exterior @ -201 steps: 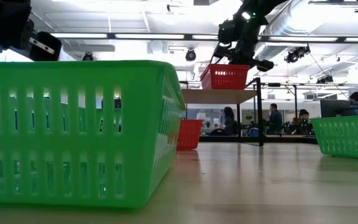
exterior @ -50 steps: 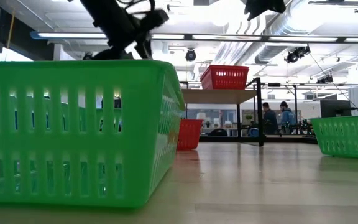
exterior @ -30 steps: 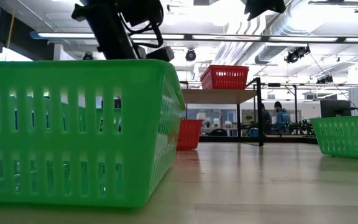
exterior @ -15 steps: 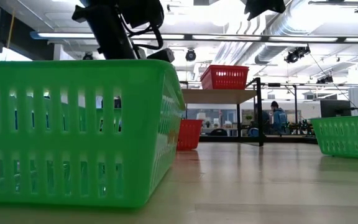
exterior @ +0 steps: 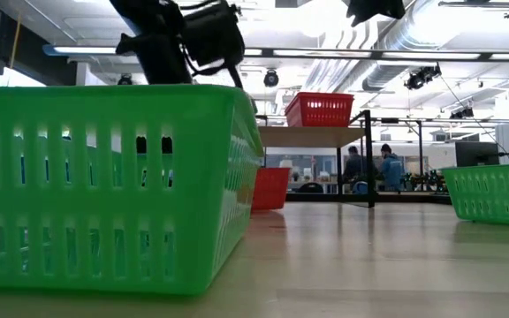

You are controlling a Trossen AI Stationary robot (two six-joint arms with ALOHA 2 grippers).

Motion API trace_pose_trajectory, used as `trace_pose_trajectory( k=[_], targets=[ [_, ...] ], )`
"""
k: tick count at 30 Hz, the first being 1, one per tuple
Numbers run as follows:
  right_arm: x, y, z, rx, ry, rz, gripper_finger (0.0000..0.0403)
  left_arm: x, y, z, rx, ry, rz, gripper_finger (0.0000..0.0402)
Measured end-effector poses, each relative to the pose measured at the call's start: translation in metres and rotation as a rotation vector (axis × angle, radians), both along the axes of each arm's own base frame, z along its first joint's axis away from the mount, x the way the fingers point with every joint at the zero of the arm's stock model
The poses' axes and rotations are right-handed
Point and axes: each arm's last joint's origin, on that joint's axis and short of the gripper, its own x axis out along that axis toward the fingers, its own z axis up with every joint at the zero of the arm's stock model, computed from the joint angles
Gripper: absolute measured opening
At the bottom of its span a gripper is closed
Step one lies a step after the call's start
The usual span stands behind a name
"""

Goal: Stack baskets on shelf by color
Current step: Stack the red basket on top of the stacked red baskets on the shelf

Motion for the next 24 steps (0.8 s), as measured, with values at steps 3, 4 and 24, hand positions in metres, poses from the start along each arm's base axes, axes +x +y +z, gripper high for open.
trace_pose_trajectory(
  k=[3,4,24],
  targets=[
    [0.0,0.0,0.0,0.0,0.0,0.0,0.0096,0.001,0.001,-0.004,0.008,0.015,-0.019,0.0104],
    [0.0,0.0,0.0,0.0,0.0,0.0,0.0096,0.002,0.002,-0.004,0.011,0.013,-0.022,0.0102],
    [0.009,0.028,0.0,-0.04,0.015,0.036,0.0096,0.004,-0.012,-0.002,0.247,0.165,-0.261,0.0003]
  ],
)
